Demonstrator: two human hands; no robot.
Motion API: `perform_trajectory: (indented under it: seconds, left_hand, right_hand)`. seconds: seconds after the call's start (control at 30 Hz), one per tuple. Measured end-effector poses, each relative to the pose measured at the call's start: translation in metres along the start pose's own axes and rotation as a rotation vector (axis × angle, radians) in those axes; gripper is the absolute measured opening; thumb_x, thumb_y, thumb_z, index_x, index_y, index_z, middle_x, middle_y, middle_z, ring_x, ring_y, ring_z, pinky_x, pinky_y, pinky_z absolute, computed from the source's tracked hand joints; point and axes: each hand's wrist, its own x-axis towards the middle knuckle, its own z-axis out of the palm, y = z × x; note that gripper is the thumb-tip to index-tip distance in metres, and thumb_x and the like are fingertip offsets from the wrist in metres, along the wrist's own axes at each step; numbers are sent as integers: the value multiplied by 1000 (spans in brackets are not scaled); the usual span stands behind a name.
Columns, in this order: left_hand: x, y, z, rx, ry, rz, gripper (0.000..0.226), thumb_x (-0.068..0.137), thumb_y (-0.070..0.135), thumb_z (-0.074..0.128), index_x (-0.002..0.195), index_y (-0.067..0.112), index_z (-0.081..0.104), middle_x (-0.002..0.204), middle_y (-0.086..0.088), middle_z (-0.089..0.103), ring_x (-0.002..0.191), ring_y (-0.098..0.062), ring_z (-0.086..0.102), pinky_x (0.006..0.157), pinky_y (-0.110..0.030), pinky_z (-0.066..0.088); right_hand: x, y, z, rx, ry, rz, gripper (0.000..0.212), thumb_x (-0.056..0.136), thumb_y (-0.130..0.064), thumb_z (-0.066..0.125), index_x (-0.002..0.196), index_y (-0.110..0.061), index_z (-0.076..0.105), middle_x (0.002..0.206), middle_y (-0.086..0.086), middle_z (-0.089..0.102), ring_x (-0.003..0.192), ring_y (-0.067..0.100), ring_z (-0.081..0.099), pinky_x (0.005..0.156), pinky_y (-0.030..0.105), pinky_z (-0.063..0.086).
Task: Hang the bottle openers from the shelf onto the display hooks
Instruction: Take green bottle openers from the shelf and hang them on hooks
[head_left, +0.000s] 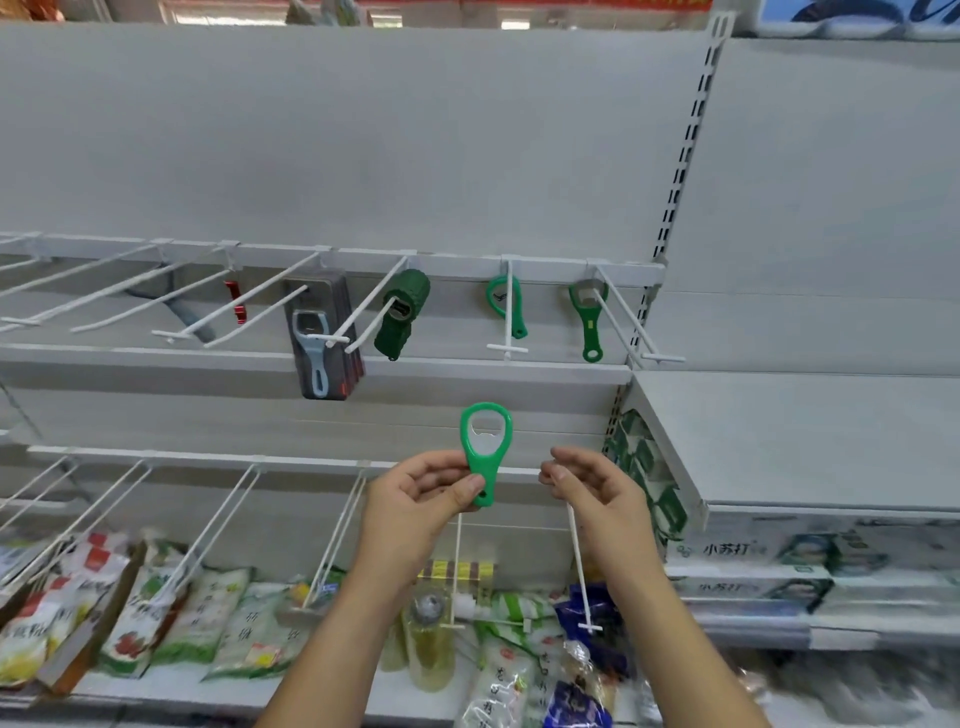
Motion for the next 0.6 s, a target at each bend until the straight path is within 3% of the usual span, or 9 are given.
perform_trajectory:
  seconds: [0.3,0.6]
  left_hand:
    - [-5,20,10,40,-20,75,23,81,-4,75,99,9,74,88,-5,79,80,-14,75,70,-22,60]
    - [9,36,21,-59,11,97,22,85,-7,70,99,9,71,84,-5,78,79,-18,76,71,-28,62]
  right_hand:
    - [-5,-8,-3,-2,-26,-35,19,92,-11,69,104,-24,75,99,3,76,98,20,72,92,41,58]
    - [-9,-11,-5,24,-15,-34,19,91,-8,69,103,-22,74,97,6,76,96,23,72,89,36,58]
